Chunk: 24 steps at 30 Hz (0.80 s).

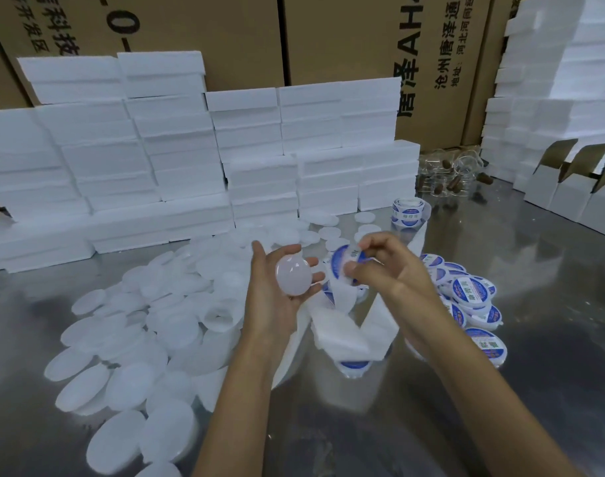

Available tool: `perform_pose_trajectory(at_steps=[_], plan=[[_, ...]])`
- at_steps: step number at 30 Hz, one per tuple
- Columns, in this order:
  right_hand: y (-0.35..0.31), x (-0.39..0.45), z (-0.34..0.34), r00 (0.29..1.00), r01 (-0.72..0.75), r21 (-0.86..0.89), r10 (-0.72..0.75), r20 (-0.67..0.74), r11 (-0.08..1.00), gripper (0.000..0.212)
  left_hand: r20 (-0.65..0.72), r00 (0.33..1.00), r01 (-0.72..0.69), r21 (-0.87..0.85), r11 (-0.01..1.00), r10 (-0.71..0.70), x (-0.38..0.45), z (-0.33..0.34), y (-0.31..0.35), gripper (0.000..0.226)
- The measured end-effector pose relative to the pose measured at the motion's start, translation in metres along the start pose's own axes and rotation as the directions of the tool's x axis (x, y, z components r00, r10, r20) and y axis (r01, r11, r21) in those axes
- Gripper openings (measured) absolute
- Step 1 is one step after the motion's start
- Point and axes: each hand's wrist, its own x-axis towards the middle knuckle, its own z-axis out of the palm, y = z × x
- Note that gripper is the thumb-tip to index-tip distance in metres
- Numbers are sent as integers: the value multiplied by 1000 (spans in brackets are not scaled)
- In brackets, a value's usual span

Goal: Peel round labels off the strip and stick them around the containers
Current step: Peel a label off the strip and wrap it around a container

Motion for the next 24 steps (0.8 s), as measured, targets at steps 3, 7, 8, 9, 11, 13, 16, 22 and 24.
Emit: perform_pose_trajectory(at_steps=[3,7,8,9,11,13,16,22,24], plan=[[3,4,31,999,-1,-11,1,36,1000,26,89,996,13,-119,993,-3,-5,-5,2,77],[11,6,51,998,27,-82,-31,-48,996,25,158,987,-16,-122,992,36,-8,-2,0,75],[13,6,51,997,41,-102,-47,-58,994,26,168,985,-27,-108,994,45,-8,-2,0,74],[15,7,50,996,51,-119,-58,-61,992,27,178,983,-35,-92,995,51,-7,-1,-1,74],[16,7,48,996,55,-143,-63,-56,988,28,187,981,-50,-62,997,60,-8,1,-2,72],[18,7,48,996,50,-153,-60,-60,987,28,183,981,-66,-39,997,72,-7,2,-3,70],[20,6,48,995,49,-198,-66,-79,979,29,182,978,-102,-3,995,101,-9,6,-5,67],[20,5,46,991,53,-263,-84,-108,963,27,240,937,-283,99,954,253,-9,13,-11,53],[20,4,46,989,47,-287,-86,-124,957,27,247,922,-337,132,932,298,-9,13,-14,53]])
